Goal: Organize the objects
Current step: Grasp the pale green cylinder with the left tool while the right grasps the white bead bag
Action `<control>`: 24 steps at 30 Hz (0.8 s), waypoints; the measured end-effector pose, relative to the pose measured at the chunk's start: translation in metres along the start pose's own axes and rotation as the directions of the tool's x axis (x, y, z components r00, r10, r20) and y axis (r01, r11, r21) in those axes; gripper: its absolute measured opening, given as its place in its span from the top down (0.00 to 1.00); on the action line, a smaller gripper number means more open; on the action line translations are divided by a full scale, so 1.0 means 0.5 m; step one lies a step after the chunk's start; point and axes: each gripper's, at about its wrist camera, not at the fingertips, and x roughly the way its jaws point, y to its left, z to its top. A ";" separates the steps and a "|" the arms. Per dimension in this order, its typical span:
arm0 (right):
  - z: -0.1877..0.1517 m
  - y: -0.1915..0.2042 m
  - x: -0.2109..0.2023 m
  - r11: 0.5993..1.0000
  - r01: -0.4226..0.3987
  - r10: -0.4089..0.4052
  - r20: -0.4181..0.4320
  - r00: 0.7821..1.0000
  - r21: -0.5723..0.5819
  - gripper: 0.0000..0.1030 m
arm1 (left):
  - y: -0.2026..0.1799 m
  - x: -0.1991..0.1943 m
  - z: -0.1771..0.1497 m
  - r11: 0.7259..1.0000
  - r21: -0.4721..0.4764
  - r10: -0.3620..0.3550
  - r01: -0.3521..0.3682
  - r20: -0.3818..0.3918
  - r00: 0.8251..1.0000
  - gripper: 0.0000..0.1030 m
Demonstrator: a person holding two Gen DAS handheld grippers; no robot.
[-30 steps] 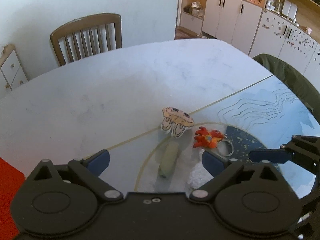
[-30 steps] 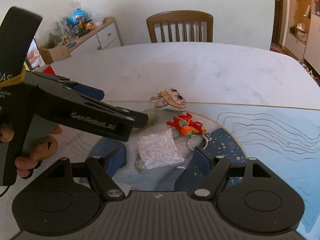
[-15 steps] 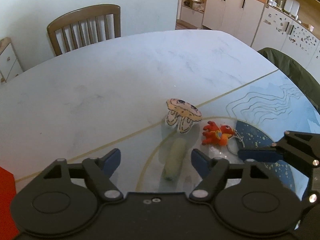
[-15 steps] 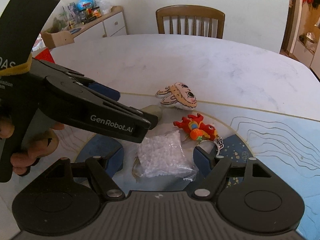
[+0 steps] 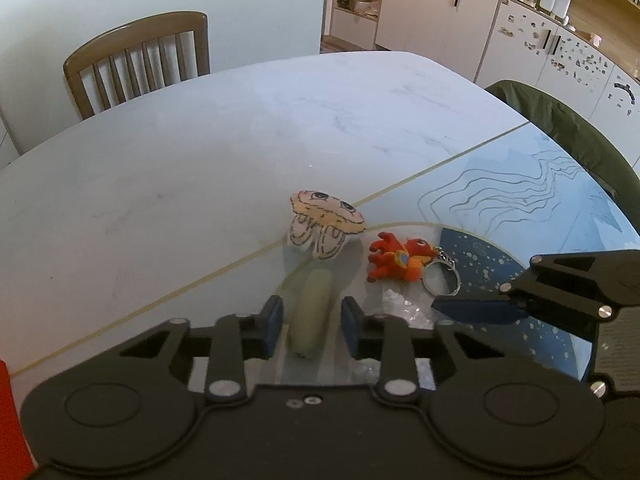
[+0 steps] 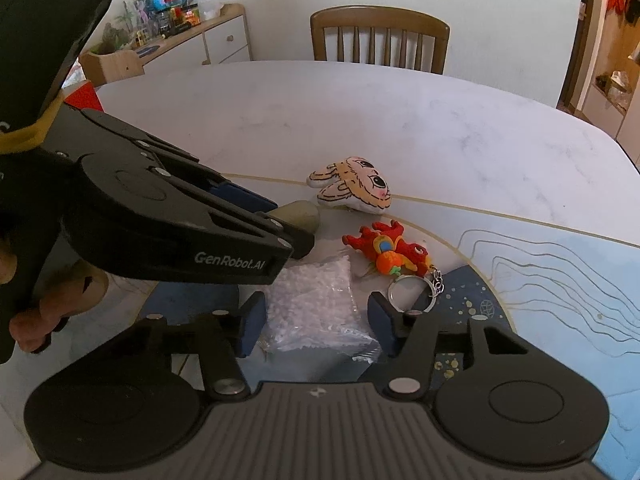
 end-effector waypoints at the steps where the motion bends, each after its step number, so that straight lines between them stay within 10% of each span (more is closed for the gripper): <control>1: 0.000 0.000 0.000 1.000 0.001 -0.001 0.000 1.000 0.000 0.48 | 0.000 -0.001 0.000 1.000 -0.001 0.000 0.000 0.001 1.000 0.74; 24: -0.007 0.014 -0.074 0.998 0.010 -0.012 0.030 0.999 0.065 0.63 | 0.001 -0.067 -0.018 0.999 -0.053 0.008 -0.008 0.005 1.000 0.87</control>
